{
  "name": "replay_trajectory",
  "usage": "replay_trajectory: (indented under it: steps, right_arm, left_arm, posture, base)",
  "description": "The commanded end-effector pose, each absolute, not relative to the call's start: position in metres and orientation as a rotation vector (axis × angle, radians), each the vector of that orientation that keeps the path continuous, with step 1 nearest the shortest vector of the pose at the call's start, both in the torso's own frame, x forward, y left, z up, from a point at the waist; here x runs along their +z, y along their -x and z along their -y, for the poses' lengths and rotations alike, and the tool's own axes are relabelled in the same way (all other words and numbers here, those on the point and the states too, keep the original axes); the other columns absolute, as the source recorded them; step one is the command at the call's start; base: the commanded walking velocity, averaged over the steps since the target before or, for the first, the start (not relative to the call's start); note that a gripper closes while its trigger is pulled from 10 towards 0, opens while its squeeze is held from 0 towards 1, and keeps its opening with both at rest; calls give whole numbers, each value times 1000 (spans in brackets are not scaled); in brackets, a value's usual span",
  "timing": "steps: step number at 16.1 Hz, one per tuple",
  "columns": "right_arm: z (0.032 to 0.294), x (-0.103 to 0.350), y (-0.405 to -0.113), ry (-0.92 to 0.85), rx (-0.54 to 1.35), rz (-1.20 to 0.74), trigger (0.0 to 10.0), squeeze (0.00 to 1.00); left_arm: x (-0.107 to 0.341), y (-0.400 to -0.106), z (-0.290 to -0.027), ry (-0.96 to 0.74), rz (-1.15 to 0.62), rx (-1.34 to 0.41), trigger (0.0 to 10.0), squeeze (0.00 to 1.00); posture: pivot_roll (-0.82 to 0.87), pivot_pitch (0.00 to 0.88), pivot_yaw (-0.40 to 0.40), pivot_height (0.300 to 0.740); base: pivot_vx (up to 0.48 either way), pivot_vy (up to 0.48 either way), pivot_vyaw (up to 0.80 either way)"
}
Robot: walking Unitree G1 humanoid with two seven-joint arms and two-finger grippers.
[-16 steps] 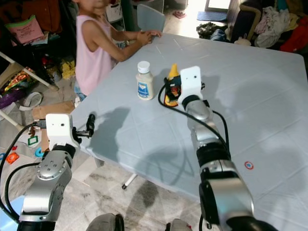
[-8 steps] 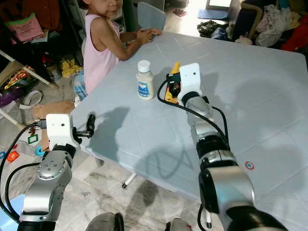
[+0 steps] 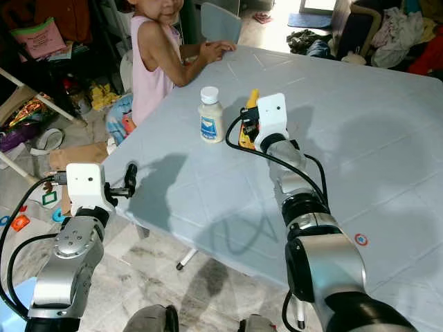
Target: Restocking fridge
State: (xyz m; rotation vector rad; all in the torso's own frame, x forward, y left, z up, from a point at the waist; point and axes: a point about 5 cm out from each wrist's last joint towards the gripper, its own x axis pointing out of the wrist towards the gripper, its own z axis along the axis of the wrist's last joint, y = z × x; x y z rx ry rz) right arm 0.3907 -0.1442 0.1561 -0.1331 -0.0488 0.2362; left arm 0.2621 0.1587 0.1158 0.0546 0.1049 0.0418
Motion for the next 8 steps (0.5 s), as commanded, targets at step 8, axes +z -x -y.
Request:
replay_trajectory:
  steps: [8]
  right_arm:
    - [159, 161, -371, 71, 106, 181, 275, 0]
  left_arm:
    - [112, -262, -156, -49, -128, 12, 10000, 0]
  posture:
    - [60, 17, 23, 740]
  base:
    - [0, 0, 0]
